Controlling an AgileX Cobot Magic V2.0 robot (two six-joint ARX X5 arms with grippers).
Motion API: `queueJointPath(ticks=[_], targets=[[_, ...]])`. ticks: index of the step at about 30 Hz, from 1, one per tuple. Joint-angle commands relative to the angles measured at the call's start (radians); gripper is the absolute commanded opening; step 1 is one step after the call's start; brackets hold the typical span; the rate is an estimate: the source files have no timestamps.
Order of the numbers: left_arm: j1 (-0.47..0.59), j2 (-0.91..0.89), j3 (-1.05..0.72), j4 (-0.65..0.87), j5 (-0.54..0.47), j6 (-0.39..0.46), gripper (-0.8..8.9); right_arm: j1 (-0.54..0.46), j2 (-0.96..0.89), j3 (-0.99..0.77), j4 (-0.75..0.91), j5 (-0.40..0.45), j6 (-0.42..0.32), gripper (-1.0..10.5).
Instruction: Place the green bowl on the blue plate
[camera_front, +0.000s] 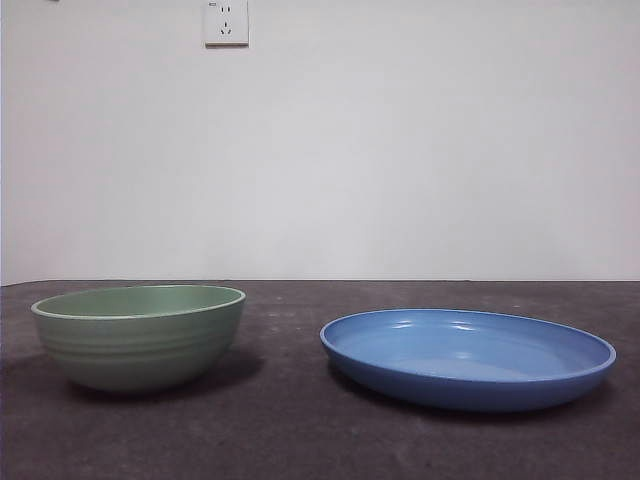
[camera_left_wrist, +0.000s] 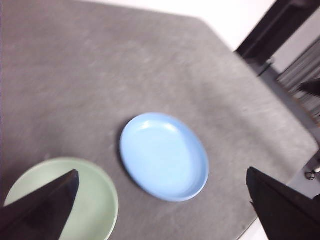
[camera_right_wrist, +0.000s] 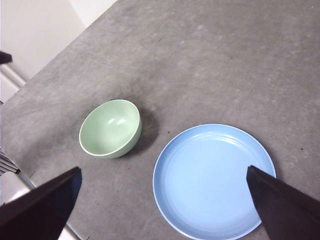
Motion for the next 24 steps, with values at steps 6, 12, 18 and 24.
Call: queueJointPath(ticks=[6,12,18,24], targets=[[0.081,0.138,0.018,-0.127,-0.011,0.011,6.34,0.005,0.003,0.013,0.010,-0.013,0.000,5.9],[0.158,0.296,0.018,-0.143,-0.044,0.060,6.23,0.005,0.003,0.013,0.010,-0.013,0.003,5.9],[0.192,0.477,0.018,-0.130,-0.055,0.116,6.23,0.005,0.003,0.013,0.010,-0.014,0.003,5.9],[0.195,0.646,0.018,-0.079,-0.055,0.124,6.22,0.005,0.003,0.013,0.010,-0.013,0.003,5.9]])
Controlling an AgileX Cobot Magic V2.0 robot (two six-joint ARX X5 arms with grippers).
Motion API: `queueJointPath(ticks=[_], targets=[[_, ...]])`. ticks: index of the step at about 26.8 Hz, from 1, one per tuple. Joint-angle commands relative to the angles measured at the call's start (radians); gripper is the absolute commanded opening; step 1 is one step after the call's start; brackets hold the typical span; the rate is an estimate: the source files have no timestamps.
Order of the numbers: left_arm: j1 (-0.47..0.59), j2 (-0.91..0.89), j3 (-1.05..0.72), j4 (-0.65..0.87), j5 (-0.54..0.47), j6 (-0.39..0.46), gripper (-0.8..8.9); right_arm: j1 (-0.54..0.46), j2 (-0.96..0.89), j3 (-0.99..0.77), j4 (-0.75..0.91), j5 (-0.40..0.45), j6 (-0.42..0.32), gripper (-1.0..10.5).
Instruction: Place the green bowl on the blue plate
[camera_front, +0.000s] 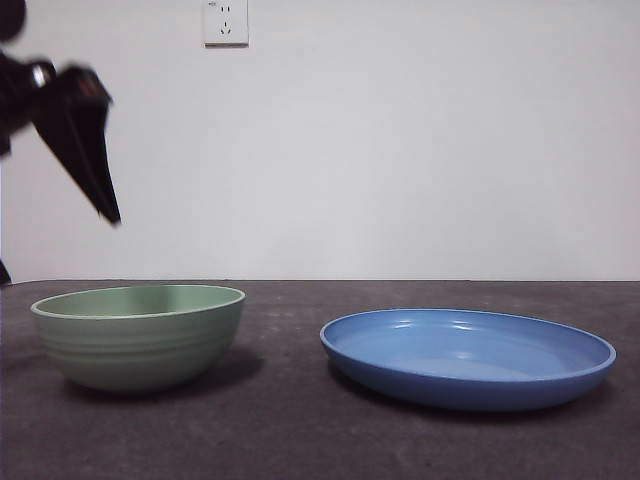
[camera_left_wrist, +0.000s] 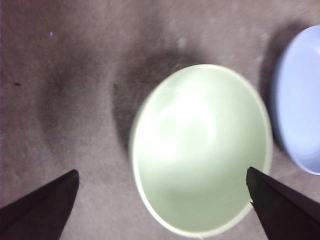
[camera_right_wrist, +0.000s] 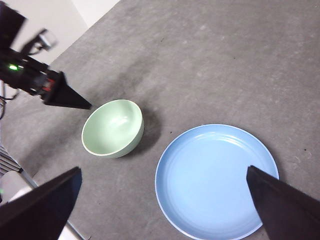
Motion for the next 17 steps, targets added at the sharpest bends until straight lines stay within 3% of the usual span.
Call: queueJointPath(ticks=[1,7,11,17], targets=[[0.000,0.073,0.018,0.026,-0.002,0.027,6.22,0.005,0.003,0.013,0.010,-0.003,0.002,5.9],[0.000,0.189,0.018,0.084,-0.002,0.031,5.81,0.005,0.003,0.013,0.010,-0.003,0.002,5.9],[0.000,0.221,0.018,0.085,-0.002,0.050,4.26,0.005,0.003,0.013,0.010,-0.003,0.002,5.9],[0.000,0.221,0.018,0.086,-0.002,0.063,0.41,0.005,0.003,0.013,0.010,-0.003,0.002,5.9]])
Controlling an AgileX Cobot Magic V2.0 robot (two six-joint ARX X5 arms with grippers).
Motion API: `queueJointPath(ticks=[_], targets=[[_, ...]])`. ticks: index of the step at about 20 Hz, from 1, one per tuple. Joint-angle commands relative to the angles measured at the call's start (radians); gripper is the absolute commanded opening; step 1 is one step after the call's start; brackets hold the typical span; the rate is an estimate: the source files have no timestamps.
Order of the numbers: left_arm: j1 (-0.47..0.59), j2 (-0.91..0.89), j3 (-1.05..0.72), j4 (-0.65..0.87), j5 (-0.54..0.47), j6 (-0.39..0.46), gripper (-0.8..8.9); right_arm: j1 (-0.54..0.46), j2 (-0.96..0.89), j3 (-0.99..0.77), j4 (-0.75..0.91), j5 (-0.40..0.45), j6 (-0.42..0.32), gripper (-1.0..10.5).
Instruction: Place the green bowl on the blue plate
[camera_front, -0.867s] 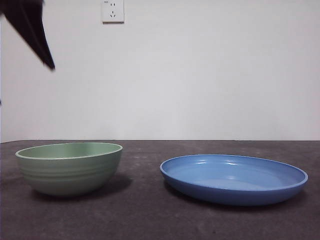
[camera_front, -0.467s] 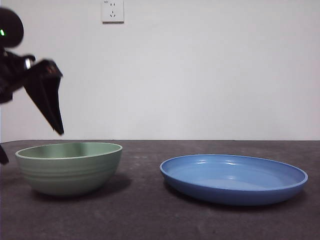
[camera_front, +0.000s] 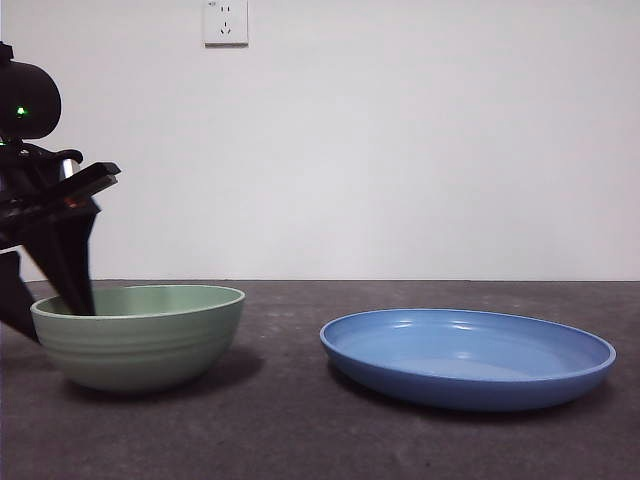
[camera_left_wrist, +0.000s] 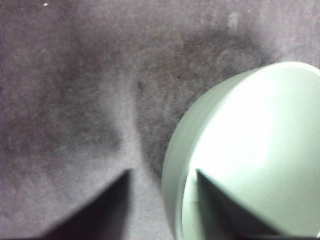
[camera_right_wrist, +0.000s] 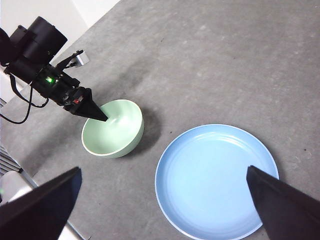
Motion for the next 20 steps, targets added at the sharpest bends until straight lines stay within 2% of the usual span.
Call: queueJointPath(ticks=[1,6,9,15,20], targets=[[0.000,0.013,0.018,0.005,-0.002,0.039,0.13,0.005,0.003,0.013,0.010,-0.002,0.002,5.9],[-0.003,0.013,0.045,-0.010,-0.006,0.023,0.14,0.005,0.003,0.013,0.010,-0.002,0.002,5.9],[-0.043,0.013,0.131,-0.067,-0.135,-0.021,0.15,0.005,0.003,0.013,0.010,-0.001,0.002,5.9],[-0.246,0.050,0.364,-0.097,-0.194,-0.114,0.15,0.005,0.001,0.013,0.009,-0.002,0.002,5.9],[-0.433,0.261,0.637,-0.172,-0.220,-0.116,0.15,0.005,0.001,0.013,0.009,-0.002,0.002,5.9]])
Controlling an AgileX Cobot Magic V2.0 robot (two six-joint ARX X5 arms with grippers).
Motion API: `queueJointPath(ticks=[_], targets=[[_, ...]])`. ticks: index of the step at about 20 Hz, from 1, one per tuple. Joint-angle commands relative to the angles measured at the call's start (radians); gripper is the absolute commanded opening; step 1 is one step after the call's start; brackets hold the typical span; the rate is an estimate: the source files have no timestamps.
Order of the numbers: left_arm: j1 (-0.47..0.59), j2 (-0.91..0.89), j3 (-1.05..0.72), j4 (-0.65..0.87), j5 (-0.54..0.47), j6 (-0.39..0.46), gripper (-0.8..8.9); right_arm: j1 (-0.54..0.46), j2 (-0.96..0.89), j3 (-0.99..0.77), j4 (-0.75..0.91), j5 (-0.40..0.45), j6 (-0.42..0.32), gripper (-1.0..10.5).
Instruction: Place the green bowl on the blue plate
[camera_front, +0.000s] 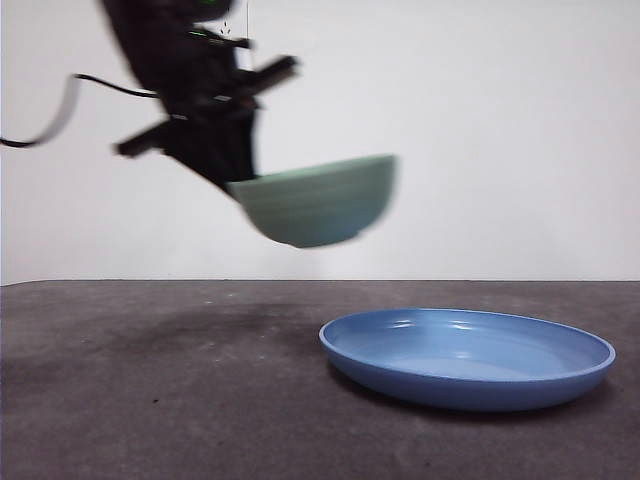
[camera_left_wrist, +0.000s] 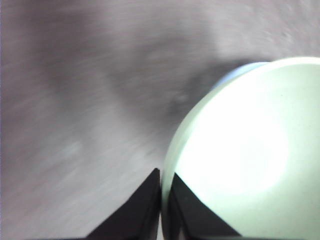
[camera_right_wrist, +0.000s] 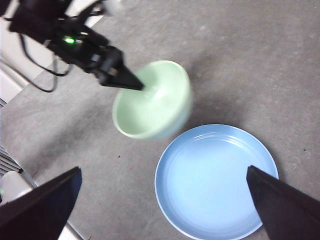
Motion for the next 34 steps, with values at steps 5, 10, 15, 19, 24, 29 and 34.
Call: queueJointPath(ticks=[5,10,15,19,24,29,34], targets=[[-0.172,0.319,0.336,-0.126,-0.016,0.012,0.15,0.005,0.003,0.013,0.009,-0.002,0.002,5.9],[-0.222,0.427,0.415,-0.177,-0.055,0.051,0.15,0.005,0.003,0.013,0.010,-0.002,0.002,5.9],[-0.229,0.460,0.415,-0.196,-0.058,0.082,0.21,0.005,0.003,0.013,0.010,-0.002,0.002,5.9],[-0.229,0.460,0.416,-0.176,-0.056,0.079,2.13,0.005,0.003,0.013,0.010,-0.002,0.002,5.9],[-0.229,0.458,0.478,-0.206,-0.055,0.061,5.47,0.005,0.003,0.013,0.010,-0.002,0.002,5.9],[-0.215,0.395,0.597,-0.437,-0.055,0.174,7.27,0.005,0.003,0.013,0.010,-0.002,0.002,5.9],[-0.199,0.212,0.595,-0.568,-0.055,0.237,7.34,0.005,0.004,0.013,0.009,-0.002,0.002,5.9]])
